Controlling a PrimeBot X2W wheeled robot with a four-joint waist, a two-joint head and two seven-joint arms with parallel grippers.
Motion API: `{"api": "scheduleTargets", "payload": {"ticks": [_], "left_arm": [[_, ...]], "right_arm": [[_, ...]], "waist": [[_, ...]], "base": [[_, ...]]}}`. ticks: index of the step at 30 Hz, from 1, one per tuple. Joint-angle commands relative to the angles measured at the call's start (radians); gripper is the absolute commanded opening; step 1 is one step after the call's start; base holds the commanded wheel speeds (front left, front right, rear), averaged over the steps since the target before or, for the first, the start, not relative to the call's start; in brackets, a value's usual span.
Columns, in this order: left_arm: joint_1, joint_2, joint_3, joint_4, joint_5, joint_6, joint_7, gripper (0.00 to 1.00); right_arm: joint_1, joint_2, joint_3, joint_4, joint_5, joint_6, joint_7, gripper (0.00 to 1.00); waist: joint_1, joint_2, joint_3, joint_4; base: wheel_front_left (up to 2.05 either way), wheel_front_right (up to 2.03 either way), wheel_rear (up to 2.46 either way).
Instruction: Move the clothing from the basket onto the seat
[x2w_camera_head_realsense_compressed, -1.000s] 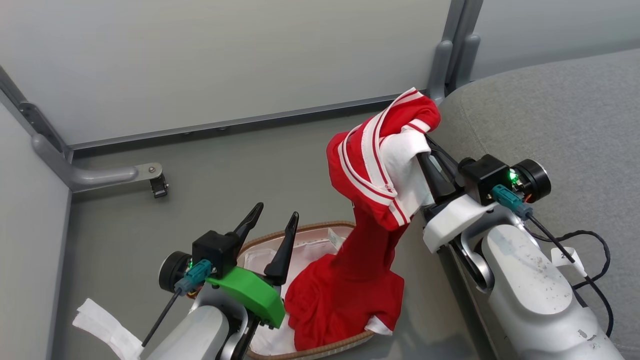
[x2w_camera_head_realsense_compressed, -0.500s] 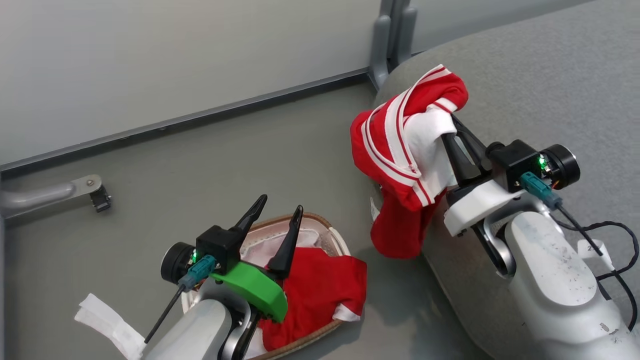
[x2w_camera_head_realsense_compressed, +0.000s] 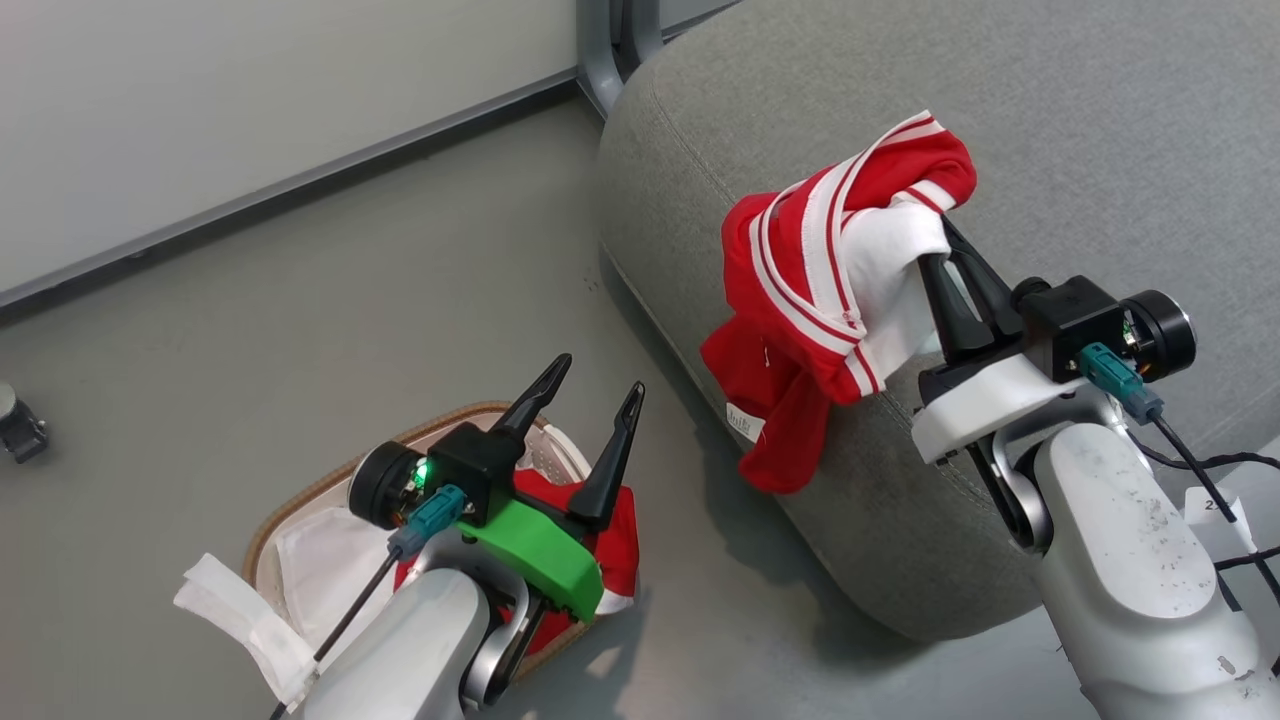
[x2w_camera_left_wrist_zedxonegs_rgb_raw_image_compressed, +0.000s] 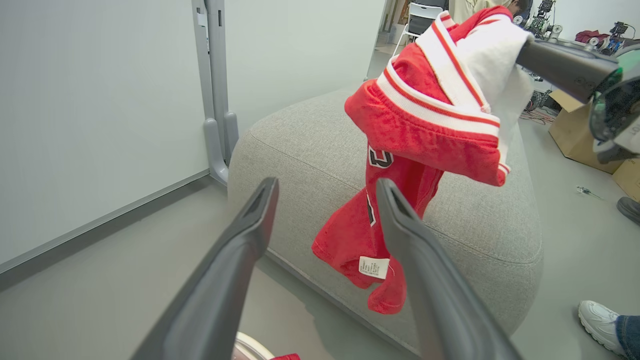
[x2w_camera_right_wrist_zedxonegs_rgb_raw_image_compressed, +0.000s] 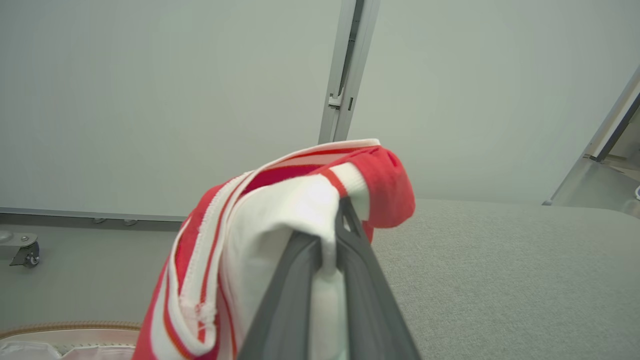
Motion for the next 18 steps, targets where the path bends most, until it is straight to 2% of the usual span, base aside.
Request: {"api": "scheduleTargets", "payload": {"ticks": [1, 8, 11, 18], "left_arm": [[-0.016, -0.001, -0.002, -0.003, 0.011, -0.002, 0.000, 1.00], [-0.037, -0.006, -0.021, -0.016, 0.019, -0.012, 0.004, 1.00], [-0.047, -0.003, -0.022, -0.030, 0.023, -0.008, 0.005, 1.00], [-0.066, 0.001, -0.032, -0.060, 0.032, -0.009, 0.010, 1.00]], "right_arm": [[0.009, 0.002, -0.009, -0.008, -0.005, -0.001, -0.002, 0.00], [-0.040, -0.008, -0.046, -0.002, 0.011, -0.001, -0.002, 0.00], [-0.089, -0.009, -0.069, 0.007, 0.055, -0.001, -0.002, 0.00], [-0.296, -0.110, -0.106, 0.060, 0.057, -0.001, -0.002, 0.00]], "waist": [[0.0000, -0.0001, 0.042, -0.026], [0.0000, -0.0001, 0.083, 0.020], [0.0000, -0.0001, 0.109, 0.052], [0.0000, -0.0001, 0.178, 0.135]], "base": [[0.00, 0.00, 0.00], [0.00, 0.00, 0.00], [0.00, 0.00, 0.00], [0.00, 0.00, 0.00]]}}
